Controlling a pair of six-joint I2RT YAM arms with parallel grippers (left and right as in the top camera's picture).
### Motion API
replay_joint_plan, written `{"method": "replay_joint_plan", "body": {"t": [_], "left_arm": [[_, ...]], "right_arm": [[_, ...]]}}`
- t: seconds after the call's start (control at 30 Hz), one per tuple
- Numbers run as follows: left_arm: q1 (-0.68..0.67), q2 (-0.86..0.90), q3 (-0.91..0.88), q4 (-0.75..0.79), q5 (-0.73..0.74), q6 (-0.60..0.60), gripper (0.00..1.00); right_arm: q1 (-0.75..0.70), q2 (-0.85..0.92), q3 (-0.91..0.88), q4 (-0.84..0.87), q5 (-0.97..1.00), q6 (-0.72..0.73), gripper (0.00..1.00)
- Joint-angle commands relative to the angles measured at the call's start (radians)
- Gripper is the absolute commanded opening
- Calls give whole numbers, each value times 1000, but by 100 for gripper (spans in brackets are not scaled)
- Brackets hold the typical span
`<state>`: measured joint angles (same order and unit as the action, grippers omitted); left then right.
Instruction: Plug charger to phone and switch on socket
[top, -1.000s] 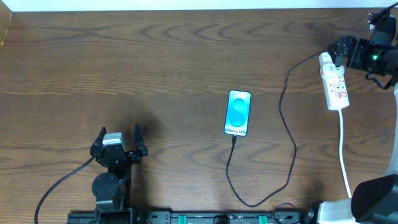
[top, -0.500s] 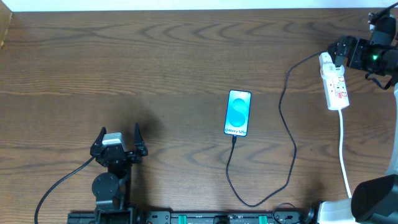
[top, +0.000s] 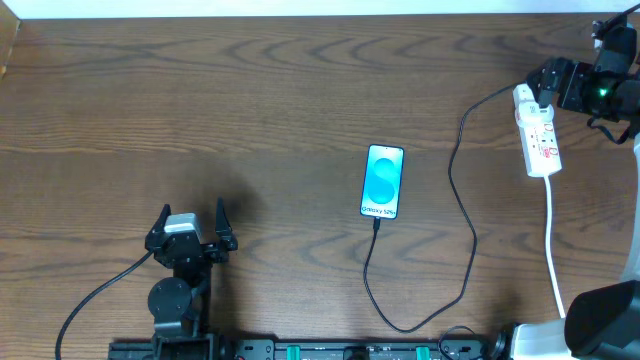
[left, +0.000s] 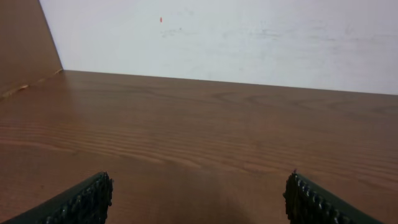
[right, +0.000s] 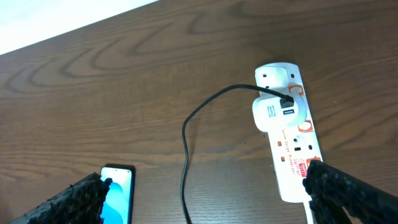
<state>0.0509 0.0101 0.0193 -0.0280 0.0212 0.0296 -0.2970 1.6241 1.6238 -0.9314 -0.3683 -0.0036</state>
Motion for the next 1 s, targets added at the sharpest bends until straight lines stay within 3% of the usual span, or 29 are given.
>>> {"method": "replay_joint_plan", "body": {"t": [0.0, 0.53, 0.73, 0.97], "left_arm": [[6, -6, -15, -43, -5, -4, 88], [6, -6, -15, -43, -5, -4, 88], [6, -6, -15, -43, -5, -4, 88], [6, -6, -15, -43, -5, -4, 88]], "right_arm": [[3, -2, 3, -3, -4, 10, 99], [14, -50, -8, 16, 61, 3, 99], [106, -184, -197, 275, 168, 3, 99], [188, -373, -642, 816, 186, 8, 99]]}}
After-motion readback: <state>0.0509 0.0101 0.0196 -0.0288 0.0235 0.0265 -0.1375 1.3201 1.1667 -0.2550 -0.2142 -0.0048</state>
